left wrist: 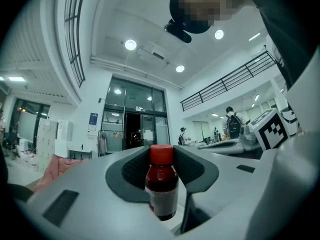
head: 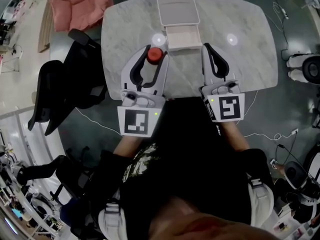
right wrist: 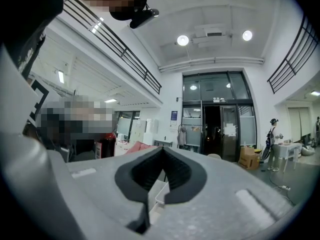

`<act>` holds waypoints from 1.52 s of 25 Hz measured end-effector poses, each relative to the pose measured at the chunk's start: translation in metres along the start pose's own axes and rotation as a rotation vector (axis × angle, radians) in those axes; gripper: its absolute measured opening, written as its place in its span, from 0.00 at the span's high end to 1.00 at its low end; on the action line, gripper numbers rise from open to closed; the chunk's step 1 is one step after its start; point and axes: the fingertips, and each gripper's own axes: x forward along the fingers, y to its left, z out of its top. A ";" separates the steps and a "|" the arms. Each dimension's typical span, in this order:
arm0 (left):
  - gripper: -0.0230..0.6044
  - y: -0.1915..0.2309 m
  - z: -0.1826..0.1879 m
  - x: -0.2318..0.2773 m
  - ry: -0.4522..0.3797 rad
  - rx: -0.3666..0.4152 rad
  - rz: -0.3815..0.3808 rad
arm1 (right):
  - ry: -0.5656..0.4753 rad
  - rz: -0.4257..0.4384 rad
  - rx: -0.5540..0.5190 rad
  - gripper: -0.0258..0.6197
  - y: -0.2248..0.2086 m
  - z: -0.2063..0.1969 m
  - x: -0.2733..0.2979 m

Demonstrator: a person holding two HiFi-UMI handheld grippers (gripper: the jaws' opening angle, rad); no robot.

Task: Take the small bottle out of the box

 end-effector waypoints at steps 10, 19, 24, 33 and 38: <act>0.71 -0.005 -0.001 -0.001 -0.002 -0.017 0.005 | -0.007 -0.014 -0.016 0.97 0.004 0.007 -0.002; 0.71 -0.003 -0.009 -0.001 0.030 -0.020 -0.004 | 0.004 -0.001 -0.032 0.97 0.011 0.003 0.001; 0.71 0.002 -0.008 -0.002 0.030 -0.016 -0.001 | 0.009 0.004 -0.028 0.97 0.014 0.001 0.003; 0.71 0.001 -0.009 -0.003 0.035 -0.008 0.000 | 0.012 0.009 -0.032 0.97 0.015 0.000 0.002; 0.71 0.001 -0.010 -0.003 0.033 -0.006 0.004 | 0.021 0.014 -0.036 0.97 0.017 -0.001 0.001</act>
